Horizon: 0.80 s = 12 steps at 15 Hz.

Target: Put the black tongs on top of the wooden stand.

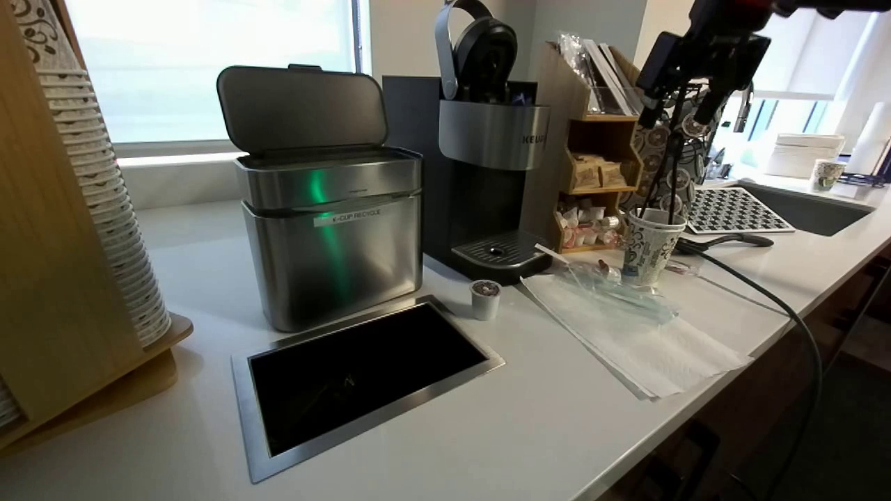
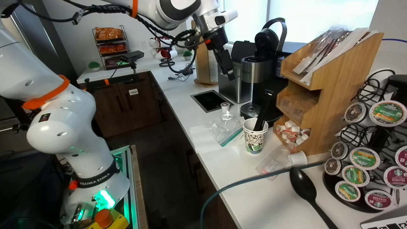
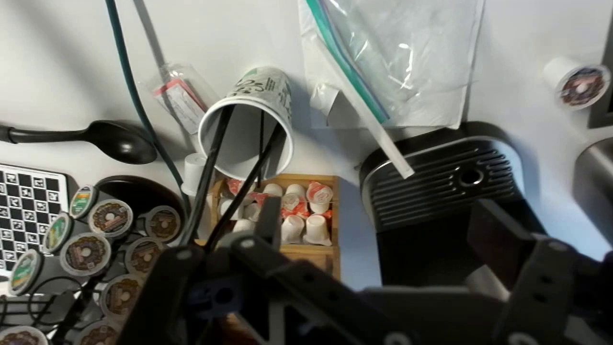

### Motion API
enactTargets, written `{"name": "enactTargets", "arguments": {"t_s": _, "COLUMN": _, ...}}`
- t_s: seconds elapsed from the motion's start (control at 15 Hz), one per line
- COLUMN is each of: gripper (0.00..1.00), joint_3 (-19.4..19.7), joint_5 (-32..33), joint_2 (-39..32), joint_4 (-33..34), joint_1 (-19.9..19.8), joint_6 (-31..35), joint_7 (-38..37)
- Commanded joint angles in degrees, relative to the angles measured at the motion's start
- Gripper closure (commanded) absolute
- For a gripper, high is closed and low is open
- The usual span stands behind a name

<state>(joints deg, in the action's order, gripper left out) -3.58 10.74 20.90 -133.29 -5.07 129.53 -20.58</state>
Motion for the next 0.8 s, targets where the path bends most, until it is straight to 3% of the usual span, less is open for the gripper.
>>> {"name": "enactTargets", "arguments": {"t_s": 0.0, "gripper": 0.00, "joint_3": -2.5, "joint_5": 8.2, "joint_2": -1.5, "joint_4": -3.9, "joint_1": -4.9, "joint_6": 8.1, "joint_7": -12.6}}
{"name": "enactTargets", "arguments": {"t_s": 0.2, "gripper": 0.00, "joint_3": -4.4, "joint_5": 16.8, "joint_2": -2.1, "joint_4": -5.9, "joint_1": -9.0, "joint_6": 9.8, "joint_7": -24.6}}
{"name": "enactTargets", "arguments": {"t_s": 0.27, "gripper": 0.00, "joint_3": -2.0, "joint_5": 12.4, "joint_2": -2.6, "joint_4": -3.9, "joint_1": -6.0, "joint_6": 8.7, "joint_7": -17.5}}
{"name": "enactTargets", "arguments": {"t_s": 0.53, "gripper": 0.00, "joint_3": -1.9, "joint_5": 13.1, "joint_2": -2.9, "joint_4": -3.7, "joint_1": -6.0, "joint_6": 8.7, "joint_7": -18.3}}
{"name": "enactTargets", "arguments": {"t_s": 0.6, "gripper": 0.00, "joint_3": -5.1, "joint_5": 21.9, "joint_2": -2.7, "joint_4": -3.8, "joint_1": -9.9, "joint_6": 9.7, "joint_7": -29.0}}
{"name": "enactTargets", "arguments": {"t_s": 0.73, "gripper": 0.00, "joint_3": -7.5, "joint_5": 24.8, "joint_2": -2.4, "joint_4": -4.6, "joint_1": -12.3, "joint_6": 9.9, "joint_7": -36.7}}
